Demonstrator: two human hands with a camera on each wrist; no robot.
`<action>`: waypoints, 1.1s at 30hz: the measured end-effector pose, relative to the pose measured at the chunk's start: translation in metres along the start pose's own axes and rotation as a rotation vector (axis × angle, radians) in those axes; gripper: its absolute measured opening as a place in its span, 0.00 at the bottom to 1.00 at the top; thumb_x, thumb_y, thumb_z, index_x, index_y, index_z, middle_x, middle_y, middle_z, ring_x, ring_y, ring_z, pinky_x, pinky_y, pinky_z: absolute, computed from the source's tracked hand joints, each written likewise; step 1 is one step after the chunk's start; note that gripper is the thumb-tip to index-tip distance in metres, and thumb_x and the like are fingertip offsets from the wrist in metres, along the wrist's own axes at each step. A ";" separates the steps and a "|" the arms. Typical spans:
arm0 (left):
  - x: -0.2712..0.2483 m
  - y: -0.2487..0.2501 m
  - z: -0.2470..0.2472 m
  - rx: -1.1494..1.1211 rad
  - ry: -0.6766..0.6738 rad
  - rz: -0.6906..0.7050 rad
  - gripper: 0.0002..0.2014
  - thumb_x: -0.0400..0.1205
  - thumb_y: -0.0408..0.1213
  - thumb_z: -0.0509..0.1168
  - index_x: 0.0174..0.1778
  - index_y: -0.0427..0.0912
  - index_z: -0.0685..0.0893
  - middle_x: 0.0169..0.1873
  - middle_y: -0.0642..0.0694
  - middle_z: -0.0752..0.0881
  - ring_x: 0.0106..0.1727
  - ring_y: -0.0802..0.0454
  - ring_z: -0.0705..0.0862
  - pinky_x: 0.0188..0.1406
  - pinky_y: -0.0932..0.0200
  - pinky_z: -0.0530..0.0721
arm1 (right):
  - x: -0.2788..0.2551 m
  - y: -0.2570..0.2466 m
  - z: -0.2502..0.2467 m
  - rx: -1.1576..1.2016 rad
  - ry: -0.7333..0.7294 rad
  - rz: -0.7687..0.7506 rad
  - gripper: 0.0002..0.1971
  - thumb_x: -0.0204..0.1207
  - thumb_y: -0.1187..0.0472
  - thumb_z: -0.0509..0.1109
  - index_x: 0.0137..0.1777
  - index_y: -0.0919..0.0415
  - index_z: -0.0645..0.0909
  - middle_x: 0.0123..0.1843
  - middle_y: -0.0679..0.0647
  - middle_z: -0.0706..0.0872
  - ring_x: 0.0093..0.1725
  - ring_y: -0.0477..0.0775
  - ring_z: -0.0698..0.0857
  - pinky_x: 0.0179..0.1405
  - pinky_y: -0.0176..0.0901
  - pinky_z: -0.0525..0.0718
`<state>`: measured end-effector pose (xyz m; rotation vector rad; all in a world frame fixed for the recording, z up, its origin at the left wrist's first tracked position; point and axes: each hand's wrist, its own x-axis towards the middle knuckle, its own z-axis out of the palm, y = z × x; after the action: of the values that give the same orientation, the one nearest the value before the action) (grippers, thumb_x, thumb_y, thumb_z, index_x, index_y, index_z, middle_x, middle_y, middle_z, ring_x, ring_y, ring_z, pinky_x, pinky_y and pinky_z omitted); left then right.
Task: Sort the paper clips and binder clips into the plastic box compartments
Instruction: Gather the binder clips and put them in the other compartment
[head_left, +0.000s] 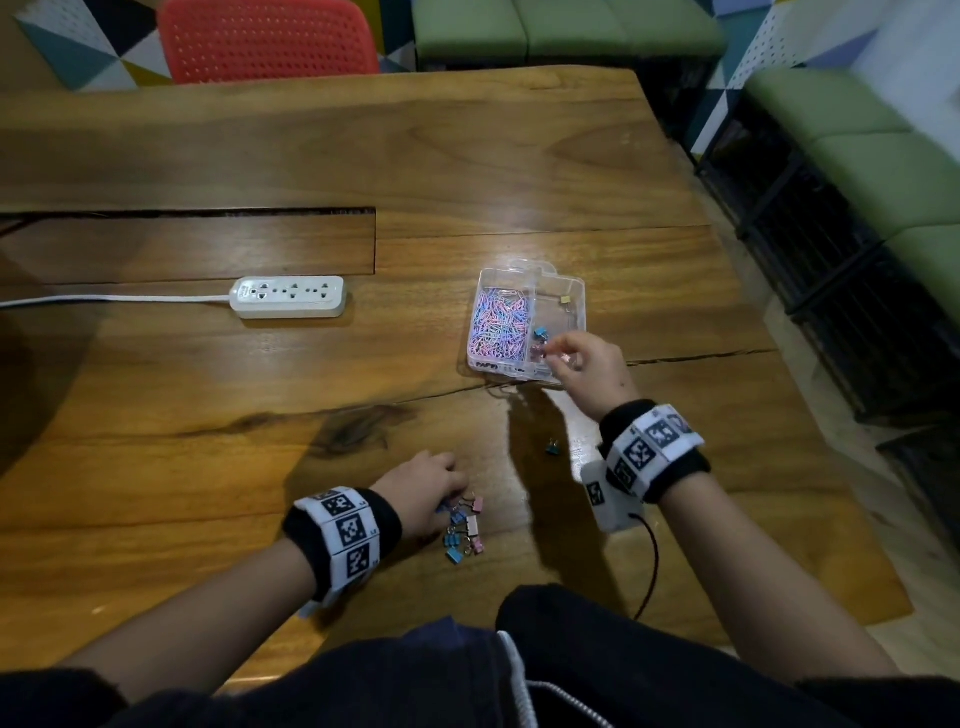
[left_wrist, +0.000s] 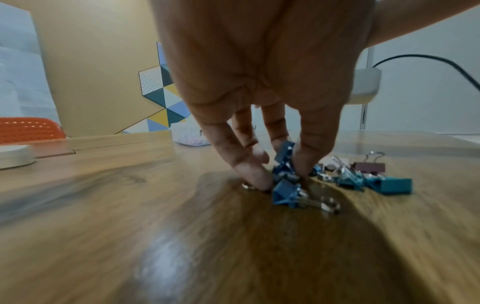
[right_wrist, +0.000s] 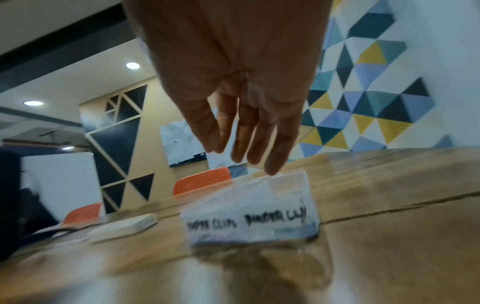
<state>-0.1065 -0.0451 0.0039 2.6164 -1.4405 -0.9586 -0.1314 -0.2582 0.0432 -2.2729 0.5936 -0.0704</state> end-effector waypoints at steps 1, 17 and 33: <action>0.000 -0.001 0.001 -0.005 0.013 0.003 0.11 0.79 0.39 0.62 0.58 0.47 0.78 0.57 0.48 0.75 0.58 0.48 0.74 0.53 0.57 0.76 | -0.007 0.004 0.008 -0.045 -0.031 -0.006 0.10 0.75 0.64 0.67 0.56 0.63 0.81 0.60 0.56 0.82 0.59 0.51 0.79 0.62 0.42 0.78; 0.013 -0.012 -0.027 -0.458 0.224 -0.164 0.04 0.78 0.35 0.67 0.47 0.43 0.85 0.41 0.52 0.82 0.45 0.57 0.80 0.44 0.67 0.76 | -0.098 0.025 0.084 -0.514 -0.464 -0.279 0.24 0.74 0.56 0.67 0.71 0.44 0.69 0.76 0.53 0.63 0.72 0.58 0.64 0.73 0.55 0.68; 0.119 0.048 -0.112 -0.952 0.354 -0.069 0.18 0.78 0.22 0.62 0.64 0.33 0.77 0.60 0.36 0.82 0.58 0.45 0.82 0.51 0.56 0.83 | -0.077 0.044 0.065 -0.227 -0.344 0.020 0.08 0.71 0.68 0.66 0.49 0.65 0.82 0.49 0.54 0.72 0.51 0.55 0.74 0.48 0.36 0.72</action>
<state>-0.0394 -0.1953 0.0479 1.9641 -0.5780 -0.8284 -0.2023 -0.2068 -0.0237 -2.4200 0.4584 0.4092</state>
